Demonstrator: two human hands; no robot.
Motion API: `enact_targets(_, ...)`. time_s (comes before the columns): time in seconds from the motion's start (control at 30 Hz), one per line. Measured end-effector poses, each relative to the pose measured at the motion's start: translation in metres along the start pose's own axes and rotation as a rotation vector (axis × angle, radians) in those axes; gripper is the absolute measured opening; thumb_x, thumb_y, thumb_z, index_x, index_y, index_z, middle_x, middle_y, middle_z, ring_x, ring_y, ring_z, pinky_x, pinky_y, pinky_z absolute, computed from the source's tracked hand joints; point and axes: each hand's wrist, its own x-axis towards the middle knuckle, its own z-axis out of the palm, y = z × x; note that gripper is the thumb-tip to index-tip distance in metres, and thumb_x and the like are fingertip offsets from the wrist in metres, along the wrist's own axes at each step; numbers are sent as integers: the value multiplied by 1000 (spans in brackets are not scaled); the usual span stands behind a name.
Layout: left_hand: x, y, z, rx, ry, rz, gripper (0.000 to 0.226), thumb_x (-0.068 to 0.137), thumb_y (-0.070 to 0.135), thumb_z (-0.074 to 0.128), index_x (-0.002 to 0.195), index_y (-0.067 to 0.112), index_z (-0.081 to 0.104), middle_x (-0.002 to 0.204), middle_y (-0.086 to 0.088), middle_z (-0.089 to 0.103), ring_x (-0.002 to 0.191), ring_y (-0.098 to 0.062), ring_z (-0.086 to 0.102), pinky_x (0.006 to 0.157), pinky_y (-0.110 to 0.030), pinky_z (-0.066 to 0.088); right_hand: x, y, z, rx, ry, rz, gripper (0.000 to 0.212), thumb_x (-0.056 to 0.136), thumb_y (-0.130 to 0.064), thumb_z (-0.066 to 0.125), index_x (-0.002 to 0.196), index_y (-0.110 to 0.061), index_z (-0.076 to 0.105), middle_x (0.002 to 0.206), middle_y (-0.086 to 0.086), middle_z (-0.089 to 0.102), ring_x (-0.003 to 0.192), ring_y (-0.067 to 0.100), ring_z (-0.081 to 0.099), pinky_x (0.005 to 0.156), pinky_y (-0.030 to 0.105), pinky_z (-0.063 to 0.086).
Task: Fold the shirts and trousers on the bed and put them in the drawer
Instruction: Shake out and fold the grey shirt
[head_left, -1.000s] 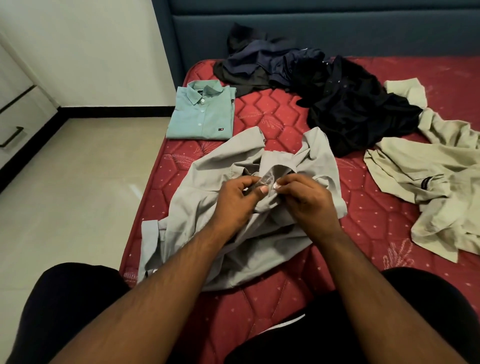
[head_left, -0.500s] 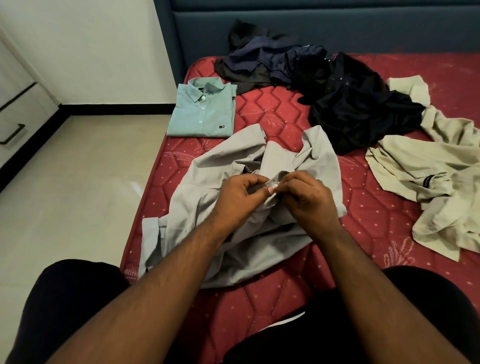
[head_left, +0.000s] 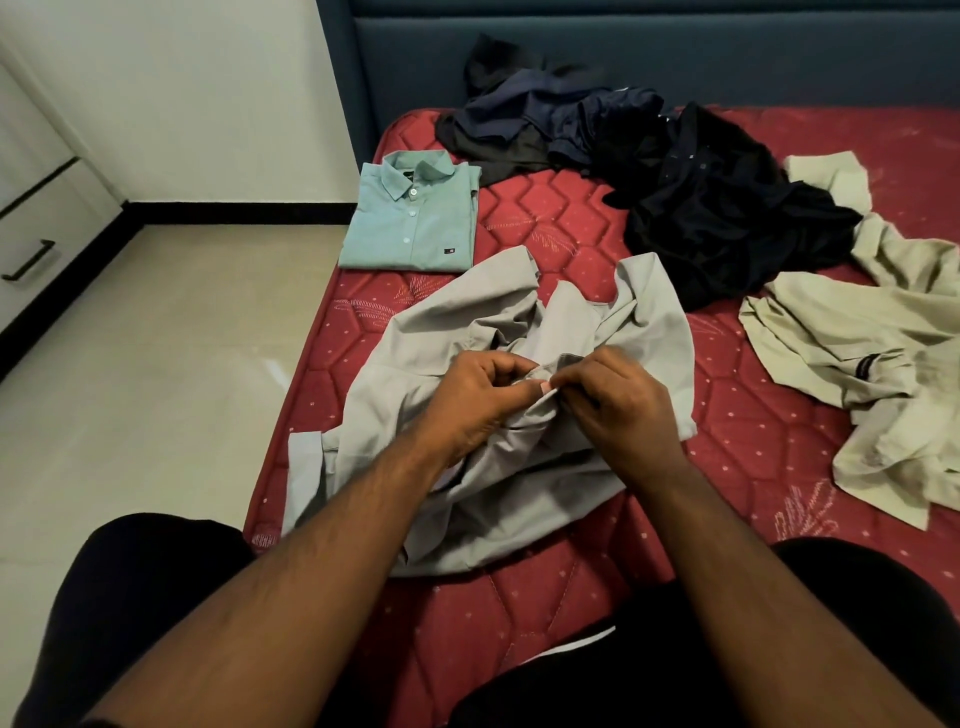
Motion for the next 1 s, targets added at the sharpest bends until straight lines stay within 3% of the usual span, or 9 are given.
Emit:
enact_targets(0.1, -7, -10, 4, 33, 79, 62, 10, 79, 6, 78, 88, 9, 77, 82, -5, 73, 74, -11, 62, 71, -29, 51, 3, 3, 1, 77, -94, 23, 3, 74, -9, 71, 76, -10, 71, 72, 1, 64, 69, 18, 58, 60, 33, 46)
enact_targets(0.2, -12, -22, 6, 211, 90, 149, 11, 74, 18, 79, 85, 20, 77, 72, 8, 70, 66, -2, 58, 63, -22, 47, 3, 7, -3, 209, -238, 135, 12, 68, -5, 76, 75, -12, 70, 69, -10, 63, 67, 5, 56, 60, 26, 46)
enact_targets(0.27, -11, -26, 3, 357, 47, 213, 19, 74, 23, 75, 89, 13, 79, 74, 10, 72, 66, 2, 61, 64, -19, 48, 2, 6, -7, 302, -325, 264, 28, 68, -2, 79, 90, -16, 69, 70, -13, 64, 68, 4, 61, 64, 24, 51)
enact_targets(0.33, -9, -27, -1, 431, 13, 247, 22, 75, 24, 73, 92, 10, 79, 78, 6, 75, 69, -5, 66, 65, -23, 52, 3, 6, -9, 346, -386, 339, 47, 69, -1, 81, 111, -19, 69, 74, -9, 69, 71, 5, 66, 72, 21, 54)
enact_targets(0.43, -9, -28, -4, 483, -25, 286, 17, 76, 24, 73, 91, 20, 79, 79, 4, 76, 71, -13, 71, 66, -31, 56, 5, 11, -7, 281, -438, 343, 27, 70, -7, 83, 95, -16, 77, 77, -6, 73, 70, 4, 67, 73, 31, 56)
enact_targets(0.53, -11, -31, -3, 546, -11, 371, 21, 79, 28, 67, 99, 29, 73, 80, 5, 75, 71, -10, 71, 62, -34, 56, 3, 15, -3, 183, -449, 361, 10, 70, -15, 82, 78, -18, 76, 69, -6, 72, 64, 8, 65, 65, 39, 54)
enact_targets(0.6, -13, -33, 0, 636, 45, 450, 20, 81, 31, 63, 86, 20, 78, 73, 4, 74, 64, -10, 68, 57, -32, 52, 1, 14, -2, 138, -444, 388, 6, 72, -21, 81, 74, -21, 75, 67, -5, 71, 64, 12, 65, 63, 39, 54)
enact_targets(0.8, -16, -38, 5, 861, 161, 592, 27, 86, 33, 55, 73, 14, 70, 61, 1, 65, 58, -14, 55, 52, -25, 36, -1, 8, 0, 23, -386, 333, 19, 72, -35, 70, 62, -21, 64, 63, -4, 66, 62, 18, 61, 57, 35, 46)
enact_targets(1.0, -9, -29, 11, 866, 177, 525, 30, 85, 34, 49, 62, 15, 53, 58, -4, 57, 54, -25, 52, 48, -33, 41, 0, 10, 4, 88, -339, 420, 29, 67, -43, 59, 62, -14, 63, 59, -3, 64, 60, 17, 60, 57, 40, 49)
